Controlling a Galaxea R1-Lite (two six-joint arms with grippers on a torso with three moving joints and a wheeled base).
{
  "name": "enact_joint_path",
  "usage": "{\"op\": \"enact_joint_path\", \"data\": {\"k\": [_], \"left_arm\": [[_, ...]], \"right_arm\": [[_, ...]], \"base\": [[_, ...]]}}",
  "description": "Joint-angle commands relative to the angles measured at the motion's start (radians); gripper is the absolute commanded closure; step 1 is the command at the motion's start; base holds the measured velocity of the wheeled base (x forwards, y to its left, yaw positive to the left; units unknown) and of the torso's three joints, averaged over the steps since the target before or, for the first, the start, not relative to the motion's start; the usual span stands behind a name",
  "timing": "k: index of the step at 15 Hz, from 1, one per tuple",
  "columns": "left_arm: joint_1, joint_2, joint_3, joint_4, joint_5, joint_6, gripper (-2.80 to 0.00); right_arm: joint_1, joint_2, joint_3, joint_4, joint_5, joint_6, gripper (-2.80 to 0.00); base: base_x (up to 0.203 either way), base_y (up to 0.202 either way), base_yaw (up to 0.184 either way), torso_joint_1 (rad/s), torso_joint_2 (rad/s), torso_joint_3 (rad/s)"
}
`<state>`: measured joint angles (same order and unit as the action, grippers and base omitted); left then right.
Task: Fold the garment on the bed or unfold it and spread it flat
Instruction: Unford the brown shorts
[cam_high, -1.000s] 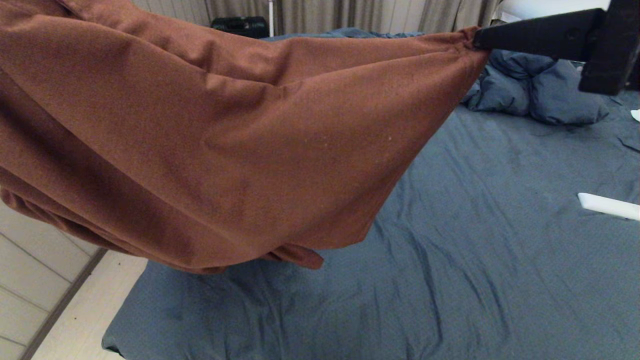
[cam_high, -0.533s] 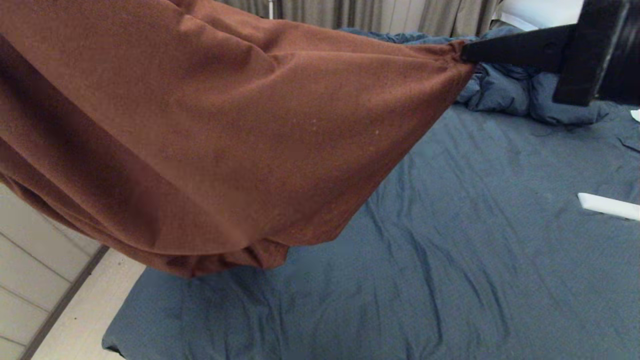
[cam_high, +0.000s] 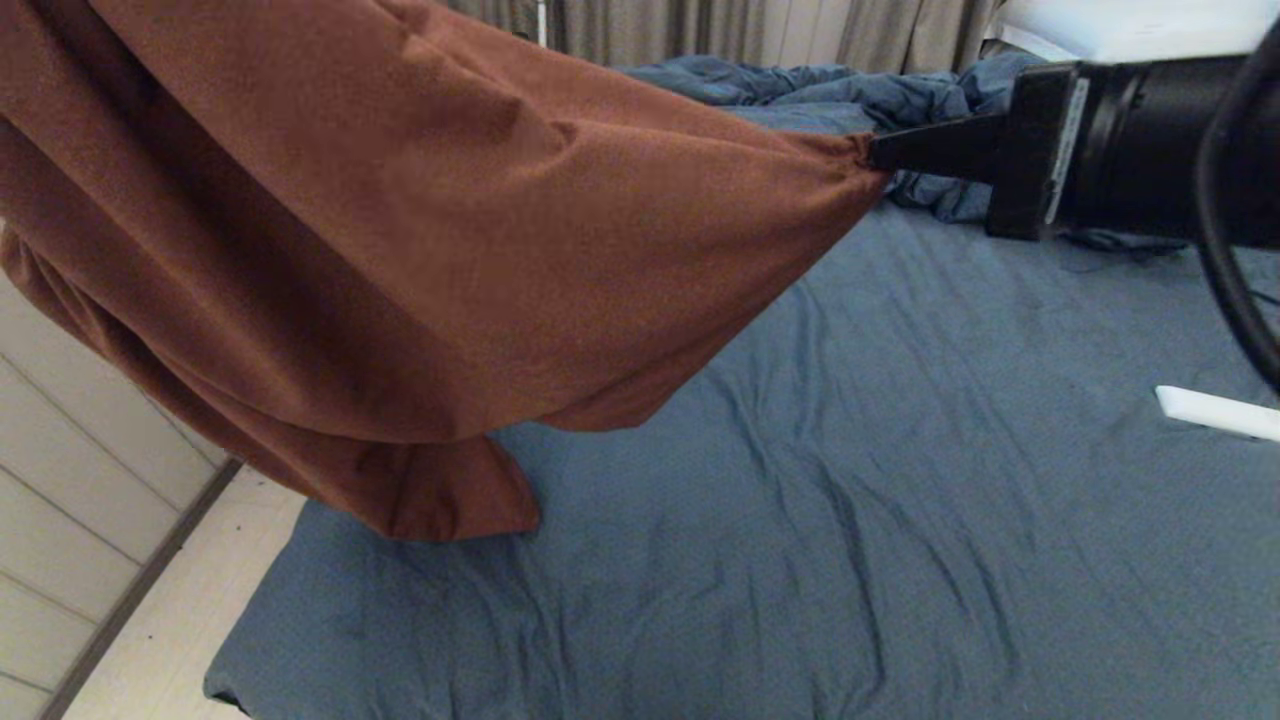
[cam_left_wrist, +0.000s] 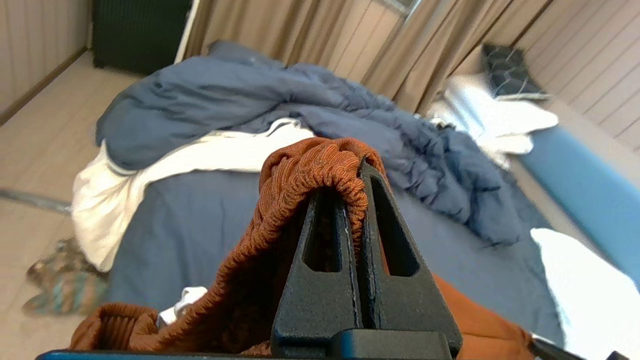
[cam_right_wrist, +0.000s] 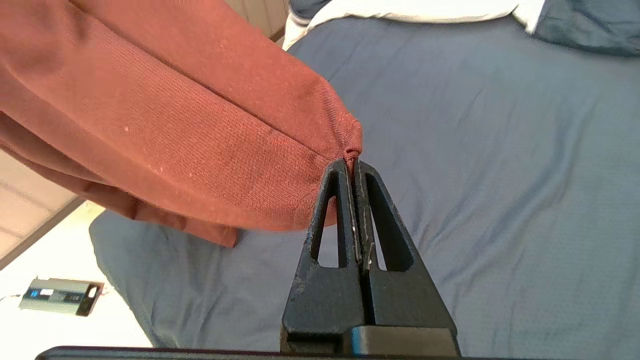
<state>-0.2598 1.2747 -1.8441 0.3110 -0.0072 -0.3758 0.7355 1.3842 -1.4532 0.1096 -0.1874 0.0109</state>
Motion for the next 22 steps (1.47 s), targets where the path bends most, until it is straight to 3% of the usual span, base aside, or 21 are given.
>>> {"op": "enact_joint_path", "data": {"k": [1,5,7,8,10,12,17,22], "left_arm": [[0.001,0.006,0.001,0.012,0.0,0.006,0.0],[-0.004,0.101,-0.078,0.018,-0.001,0.031,0.0],[-0.059,0.176,-0.093,0.007,0.02,0.048,0.0],[-0.097,0.214,-0.095,-0.008,0.063,0.062,0.0],[-0.178,0.322,-0.096,-0.1,0.17,0.1,0.0],[-0.255,0.412,-0.097,-0.166,0.213,0.129,0.0],[-0.372,0.641,-0.098,-0.272,0.233,0.139,0.0],[-0.401,0.827,-0.104,-0.392,0.238,0.141,0.0]], "right_arm": [[0.037,0.025,-0.004,-0.001,0.004,0.0,0.0],[0.083,0.092,-0.018,-0.018,0.011,0.023,0.0],[0.078,0.142,-0.015,-0.056,0.039,0.074,0.0],[0.067,0.166,-0.013,-0.077,0.051,0.089,0.0],[-0.013,0.202,-0.011,-0.128,0.062,0.101,0.0],[-0.088,0.222,-0.001,-0.166,0.087,0.105,0.0],[-0.272,0.209,0.094,-0.186,0.102,0.112,0.0],[-0.395,0.166,0.327,-0.312,0.148,0.125,0.0]], "base": [[0.0,0.0,0.0,0.0,0.0,0.0],[0.0,0.0,0.0,0.0,0.0,0.0],[0.0,0.0,0.0,0.0,0.0,0.0],[0.0,0.0,0.0,0.0,0.0,0.0],[0.0,0.0,0.0,0.0,0.0,0.0],[0.0,0.0,0.0,0.0,0.0,0.0],[0.0,0.0,0.0,0.0,0.0,0.0],[0.0,0.0,0.0,0.0,0.0,0.0]]}}
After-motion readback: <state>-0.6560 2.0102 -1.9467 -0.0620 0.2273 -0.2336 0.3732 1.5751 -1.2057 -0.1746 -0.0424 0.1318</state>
